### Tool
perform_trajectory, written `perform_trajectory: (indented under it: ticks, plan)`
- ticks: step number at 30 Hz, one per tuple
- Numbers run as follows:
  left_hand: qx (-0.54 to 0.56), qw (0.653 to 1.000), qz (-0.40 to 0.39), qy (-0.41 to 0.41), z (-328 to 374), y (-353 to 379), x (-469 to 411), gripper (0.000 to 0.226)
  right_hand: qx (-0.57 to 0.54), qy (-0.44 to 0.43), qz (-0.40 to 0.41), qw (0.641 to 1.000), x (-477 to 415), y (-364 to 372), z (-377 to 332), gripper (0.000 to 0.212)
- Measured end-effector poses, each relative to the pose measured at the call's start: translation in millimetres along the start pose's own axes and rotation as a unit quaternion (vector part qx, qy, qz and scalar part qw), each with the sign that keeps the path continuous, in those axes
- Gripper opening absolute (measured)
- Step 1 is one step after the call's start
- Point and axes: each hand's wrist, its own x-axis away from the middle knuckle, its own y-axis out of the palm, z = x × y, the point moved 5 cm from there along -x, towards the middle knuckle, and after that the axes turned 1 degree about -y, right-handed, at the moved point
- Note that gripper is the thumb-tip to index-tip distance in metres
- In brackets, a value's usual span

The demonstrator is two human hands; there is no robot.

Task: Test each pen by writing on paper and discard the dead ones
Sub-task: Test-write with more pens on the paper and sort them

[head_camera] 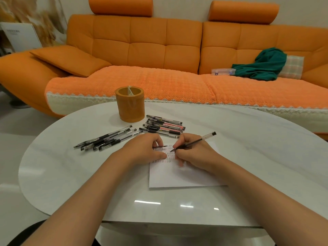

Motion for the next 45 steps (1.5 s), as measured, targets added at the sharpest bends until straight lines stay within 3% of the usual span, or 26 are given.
perform_trajectory:
  ticks: [3,23,31,45]
  plan:
    - [0.004,1.000,-0.010,0.000,-1,1,-4,0.033,0.011,-0.005,-0.010,1.000,0,0,2,0.008]
    - [-0.030,0.999,-0.001,-0.012,4,2,-4,0.046,0.117,-0.050,-0.030,0.991,-3,7,3,0.017]
    - [-0.024,1.000,0.004,-0.013,2,3,-4,0.046,0.120,-0.055,-0.011,0.991,2,8,2,0.026]
    - [-0.026,0.999,-0.007,-0.022,3,3,-3,0.048,0.118,-0.059,-0.020,0.991,4,7,1,0.024]
